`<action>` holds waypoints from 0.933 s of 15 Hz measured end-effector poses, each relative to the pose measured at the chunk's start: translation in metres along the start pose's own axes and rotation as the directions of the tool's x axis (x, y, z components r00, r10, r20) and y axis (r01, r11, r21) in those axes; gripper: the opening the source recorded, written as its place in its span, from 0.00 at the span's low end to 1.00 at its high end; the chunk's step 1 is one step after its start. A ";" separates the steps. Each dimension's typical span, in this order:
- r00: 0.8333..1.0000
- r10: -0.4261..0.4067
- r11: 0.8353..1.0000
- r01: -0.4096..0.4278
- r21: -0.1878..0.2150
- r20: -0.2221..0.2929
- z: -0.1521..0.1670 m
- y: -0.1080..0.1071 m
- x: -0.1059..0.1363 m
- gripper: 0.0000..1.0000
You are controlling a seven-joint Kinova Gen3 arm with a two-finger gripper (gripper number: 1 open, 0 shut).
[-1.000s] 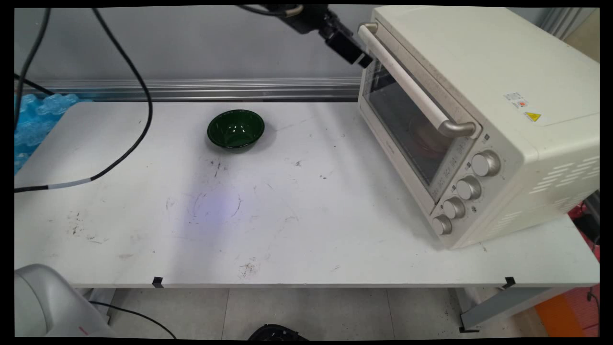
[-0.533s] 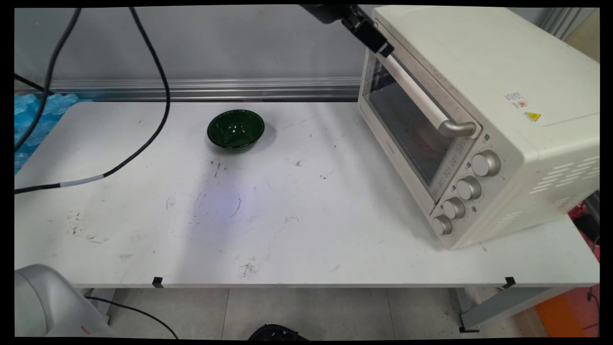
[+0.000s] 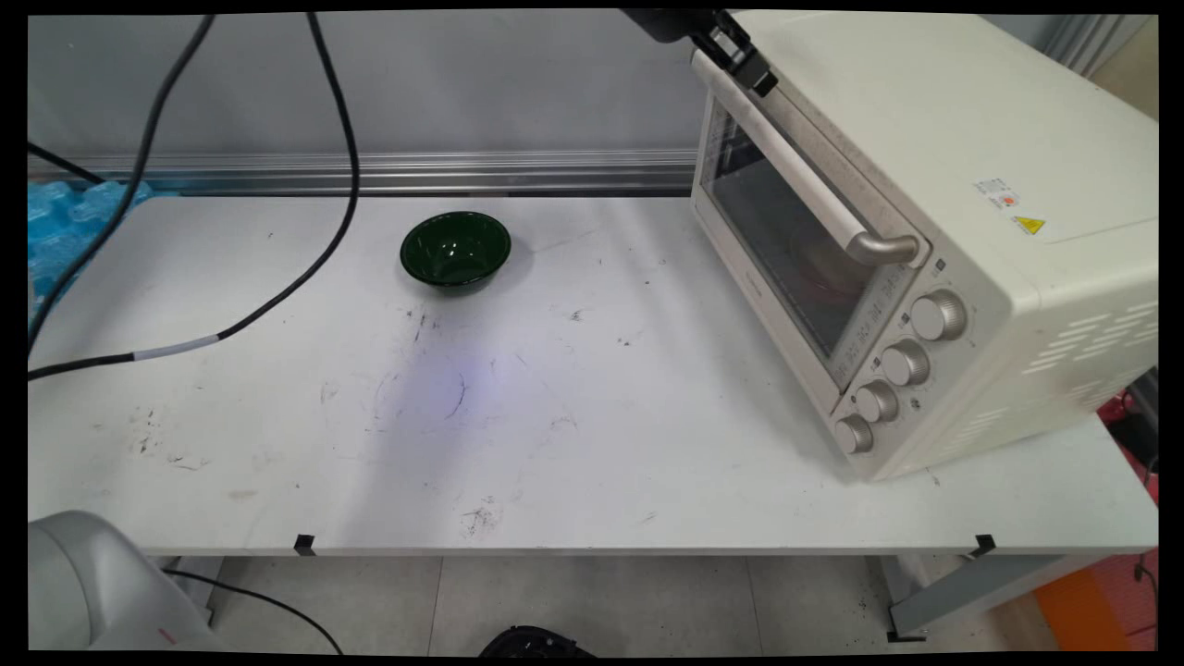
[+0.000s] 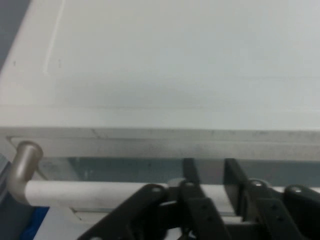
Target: Open the oven
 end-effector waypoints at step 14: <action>0.998 0.001 0.999 -0.003 0.039 0.059 0.048 -0.001 0.011 0.00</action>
